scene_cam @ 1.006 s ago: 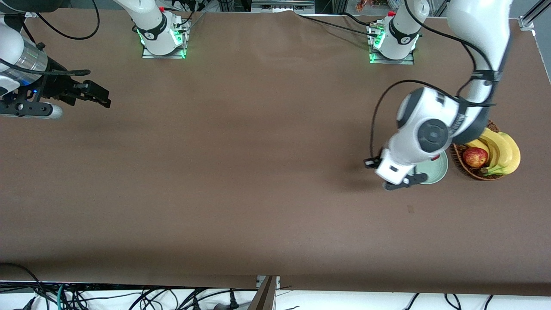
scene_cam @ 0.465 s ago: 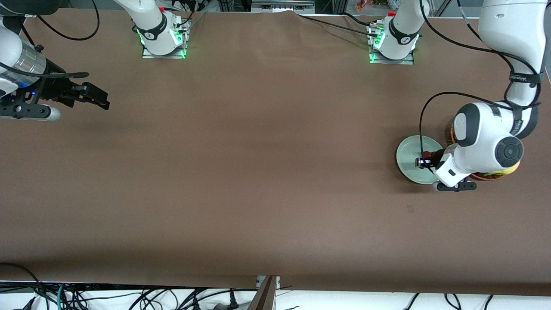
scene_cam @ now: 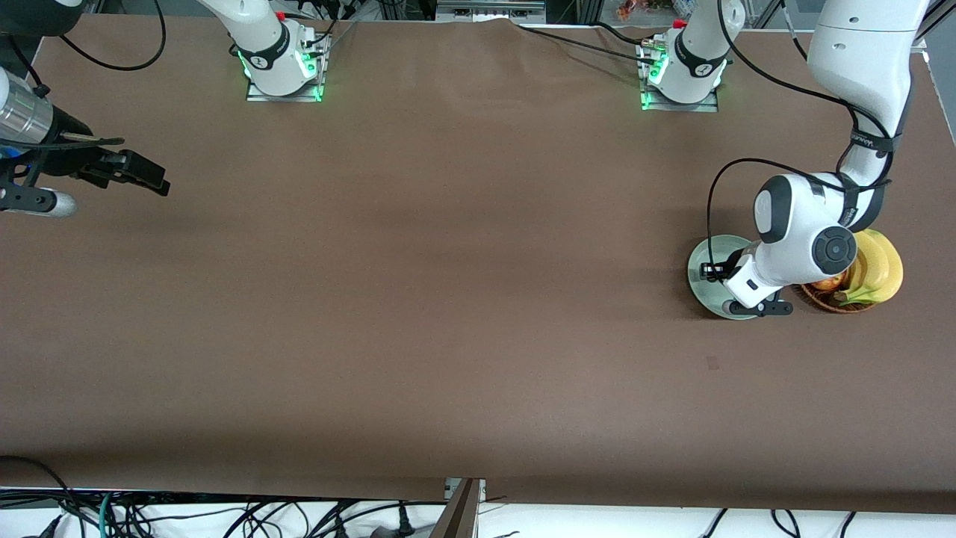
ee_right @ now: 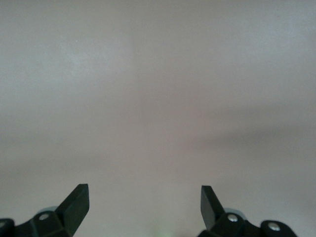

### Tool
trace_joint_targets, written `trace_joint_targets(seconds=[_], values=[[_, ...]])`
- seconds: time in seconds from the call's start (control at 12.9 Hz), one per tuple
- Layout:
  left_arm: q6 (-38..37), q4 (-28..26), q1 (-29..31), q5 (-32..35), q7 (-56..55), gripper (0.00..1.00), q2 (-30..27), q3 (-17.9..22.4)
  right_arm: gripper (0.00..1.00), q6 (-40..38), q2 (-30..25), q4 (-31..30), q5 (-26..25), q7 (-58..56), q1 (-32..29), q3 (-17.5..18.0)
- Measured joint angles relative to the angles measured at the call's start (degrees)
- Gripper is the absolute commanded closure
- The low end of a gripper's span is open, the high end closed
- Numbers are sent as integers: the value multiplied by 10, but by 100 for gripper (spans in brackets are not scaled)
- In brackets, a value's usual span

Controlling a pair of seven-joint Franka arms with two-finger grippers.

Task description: Collect all strawberries into plate

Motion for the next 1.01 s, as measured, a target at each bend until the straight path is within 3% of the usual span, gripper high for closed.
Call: trace_joint_targets(seconds=[0.31,1.01], values=[[-33,24,3,0,17,0,-42,2,0,-1,-1,8,0,-1,-1,0],[-256,91,1,0,8,0,-244,-10,0,-3,-4,11,0,-2,-1,0]])
